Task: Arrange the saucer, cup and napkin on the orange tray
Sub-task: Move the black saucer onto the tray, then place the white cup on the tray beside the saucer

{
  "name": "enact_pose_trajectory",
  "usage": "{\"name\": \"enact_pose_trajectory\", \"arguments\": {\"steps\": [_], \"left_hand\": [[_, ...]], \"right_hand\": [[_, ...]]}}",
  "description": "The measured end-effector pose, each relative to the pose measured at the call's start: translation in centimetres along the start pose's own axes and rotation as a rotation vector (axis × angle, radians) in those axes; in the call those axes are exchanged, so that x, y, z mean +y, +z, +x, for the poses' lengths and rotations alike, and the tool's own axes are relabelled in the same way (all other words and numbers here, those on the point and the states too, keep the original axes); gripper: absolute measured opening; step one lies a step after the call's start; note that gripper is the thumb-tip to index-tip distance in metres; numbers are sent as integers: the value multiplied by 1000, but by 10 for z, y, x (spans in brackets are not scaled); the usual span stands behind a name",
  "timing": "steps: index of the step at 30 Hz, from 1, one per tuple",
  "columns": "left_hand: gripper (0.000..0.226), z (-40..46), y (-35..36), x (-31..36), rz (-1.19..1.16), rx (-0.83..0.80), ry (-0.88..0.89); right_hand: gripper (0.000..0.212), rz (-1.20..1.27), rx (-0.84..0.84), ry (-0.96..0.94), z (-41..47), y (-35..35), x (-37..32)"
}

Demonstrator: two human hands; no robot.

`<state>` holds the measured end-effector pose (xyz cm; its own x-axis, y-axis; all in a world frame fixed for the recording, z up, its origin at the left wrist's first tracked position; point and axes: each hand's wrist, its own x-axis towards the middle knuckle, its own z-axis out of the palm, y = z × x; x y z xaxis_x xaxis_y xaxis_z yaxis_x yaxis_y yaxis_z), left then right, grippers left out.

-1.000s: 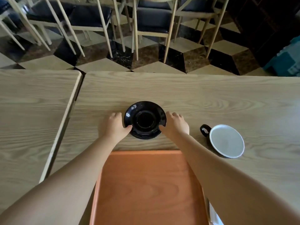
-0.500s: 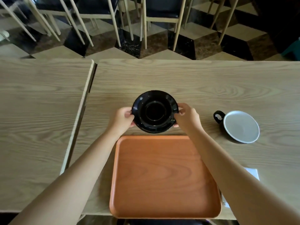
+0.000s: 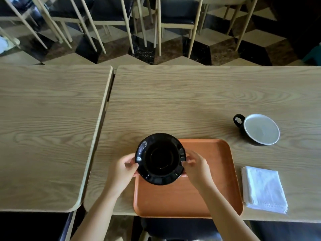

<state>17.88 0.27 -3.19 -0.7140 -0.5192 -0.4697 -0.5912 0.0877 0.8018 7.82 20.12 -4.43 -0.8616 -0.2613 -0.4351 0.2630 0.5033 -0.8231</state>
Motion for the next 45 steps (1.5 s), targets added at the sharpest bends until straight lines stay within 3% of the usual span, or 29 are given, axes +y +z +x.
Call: {"name": "enact_pose_trajectory", "arguments": {"steps": [7,24,29,32,37,40,45], "left_hand": [[35,-2,0,-2,90,73,7],[36,0,-8,2,203,-14,-27],[27,-9,-3,24,636,226,250],[22,-13,30,51,642,165,485],[32,-4,110,102,773,-12,960],[46,12,159,133,781,-96,1017],[68,43,227,167,989,-328,997]], "right_hand": [[44,-41,-2,5,-2,6,-1],[38,-10,-54,92,-8,3,-8],[24,-275,1,14,-12,-23,-14],[20,-423,77,-101,-17,-52,-24],[30,-762,483,-294,-10,-127,-16],[49,-822,531,-209,6,-178,2],[59,-797,333,-50,32,-220,27]]}}
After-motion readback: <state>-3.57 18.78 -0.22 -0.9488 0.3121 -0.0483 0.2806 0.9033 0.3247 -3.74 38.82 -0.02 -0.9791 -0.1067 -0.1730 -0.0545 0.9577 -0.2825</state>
